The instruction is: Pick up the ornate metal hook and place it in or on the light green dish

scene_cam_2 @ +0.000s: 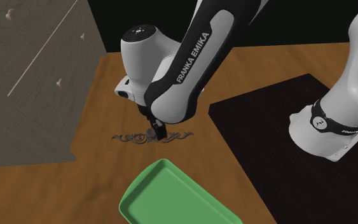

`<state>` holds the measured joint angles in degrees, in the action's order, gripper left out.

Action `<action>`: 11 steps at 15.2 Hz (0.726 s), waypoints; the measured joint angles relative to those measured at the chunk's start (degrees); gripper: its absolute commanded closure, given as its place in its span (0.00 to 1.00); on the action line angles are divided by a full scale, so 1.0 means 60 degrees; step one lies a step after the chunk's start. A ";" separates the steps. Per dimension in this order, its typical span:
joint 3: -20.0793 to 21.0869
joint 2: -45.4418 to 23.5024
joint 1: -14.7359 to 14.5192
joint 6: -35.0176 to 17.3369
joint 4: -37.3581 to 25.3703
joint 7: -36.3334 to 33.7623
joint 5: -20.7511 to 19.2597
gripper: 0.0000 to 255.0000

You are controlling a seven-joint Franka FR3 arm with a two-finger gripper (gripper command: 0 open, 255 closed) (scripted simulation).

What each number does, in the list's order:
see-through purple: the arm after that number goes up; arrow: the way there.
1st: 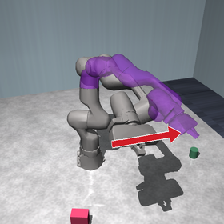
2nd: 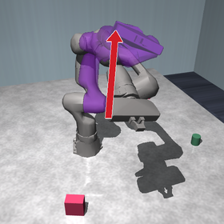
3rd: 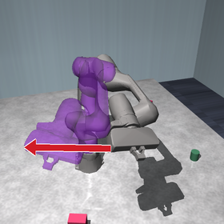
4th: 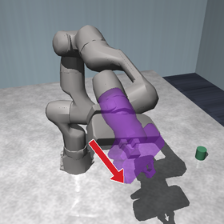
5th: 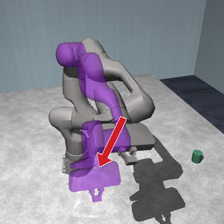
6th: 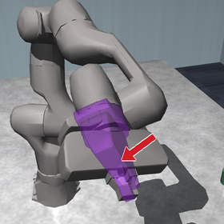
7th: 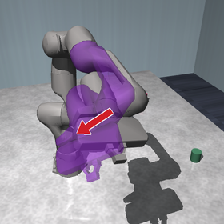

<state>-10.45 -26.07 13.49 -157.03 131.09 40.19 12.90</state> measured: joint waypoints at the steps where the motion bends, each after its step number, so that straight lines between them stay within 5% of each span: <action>1: 0.0062 -0.0178 0.0064 -0.0089 -0.0089 0.0061 0.0066 0.00; 11: 0.0338 -0.0893 0.0283 -0.0598 -0.0303 0.0258 0.0314 0.00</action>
<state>-8.42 -31.43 15.19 -160.62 129.27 41.74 14.78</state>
